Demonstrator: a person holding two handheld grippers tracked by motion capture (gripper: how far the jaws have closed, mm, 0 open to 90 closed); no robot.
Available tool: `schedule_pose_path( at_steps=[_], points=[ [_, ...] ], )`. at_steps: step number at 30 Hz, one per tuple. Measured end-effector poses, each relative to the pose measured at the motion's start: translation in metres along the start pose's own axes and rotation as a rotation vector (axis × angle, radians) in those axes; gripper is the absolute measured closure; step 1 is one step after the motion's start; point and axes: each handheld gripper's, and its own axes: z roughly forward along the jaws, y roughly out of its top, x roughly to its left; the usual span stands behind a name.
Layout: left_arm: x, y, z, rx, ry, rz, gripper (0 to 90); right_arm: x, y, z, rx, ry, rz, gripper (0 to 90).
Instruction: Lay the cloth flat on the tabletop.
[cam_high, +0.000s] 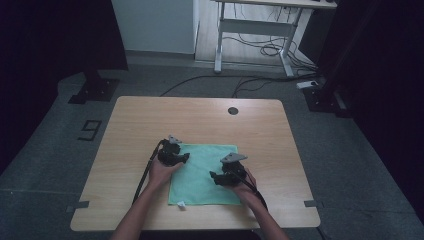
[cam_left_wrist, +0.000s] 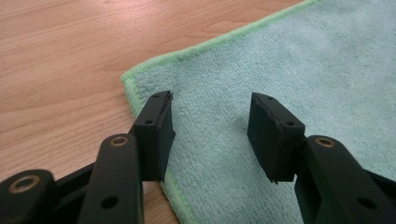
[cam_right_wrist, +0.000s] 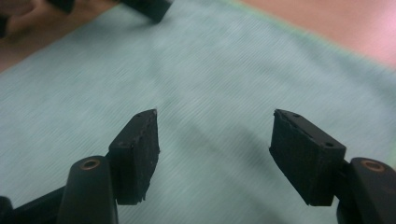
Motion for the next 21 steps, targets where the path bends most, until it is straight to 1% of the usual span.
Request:
schedule_pose_path(
  at_steps=[1, 2, 3, 6, 7, 8, 11, 13, 15, 18, 21],
  points=[
    [0.0, 0.0, 0.0, -0.002, -0.002, -0.012, 50.2, 0.003, -0.006, -0.001, 0.005, 0.015, 0.012, 32.5],
    [0.0, 0.0, 0.0, -0.002, 0.0, -0.015, 50.2, 0.007, -0.013, -0.003, 0.012, 0.025, 0.015, 32.4],
    [-0.001, 0.0, 0.0, 0.002, 0.006, -0.003, 50.2, 0.007, -0.013, -0.003, 0.012, 0.025, 0.015, 32.4],
    [-0.003, 0.002, 0.001, 0.012, 0.016, 0.009, 49.8, 0.012, -0.022, -0.004, 0.046, -0.002, -0.021, 30.4],
    [-0.002, 0.002, 0.001, 0.015, 0.014, 0.008, 49.7, 0.011, -0.025, -0.004, 0.034, -0.002, -0.023, 30.6],
    [-0.002, 0.003, 0.001, 0.015, 0.01, 0.007, 49.7, 0.01, -0.026, -0.004, 0.027, -0.014, -0.019, 30.6],
    [0.0, 0.003, 0.002, 0.009, 0.001, 0.0, 49.7, 0.009, -0.027, -0.004, 0.021, -0.013, -0.021, 30.6],
    [0.0, 0.004, 0.004, -0.004, -0.004, -0.012, 49.7, 0.006, -0.029, -0.005, 0.009, -0.014, -0.02, 30.6],
    [-0.001, 0.005, 0.006, -0.012, -0.003, -0.005, 49.7, 0.003, -0.031, -0.006, -0.003, -0.016, -0.015, 30.7],
    [-0.001, 0.006, 0.007, -0.007, -0.005, -0.001, 49.6, 0.002, -0.032, -0.006, -0.004, -0.017, -0.014, 30.6],
    [0.001, 0.007, 0.006, -0.004, -0.024, -0.01, 48.9, 0.002, -0.031, -0.007, 0.003, -0.023, -0.012, 29.4]
  ],
)
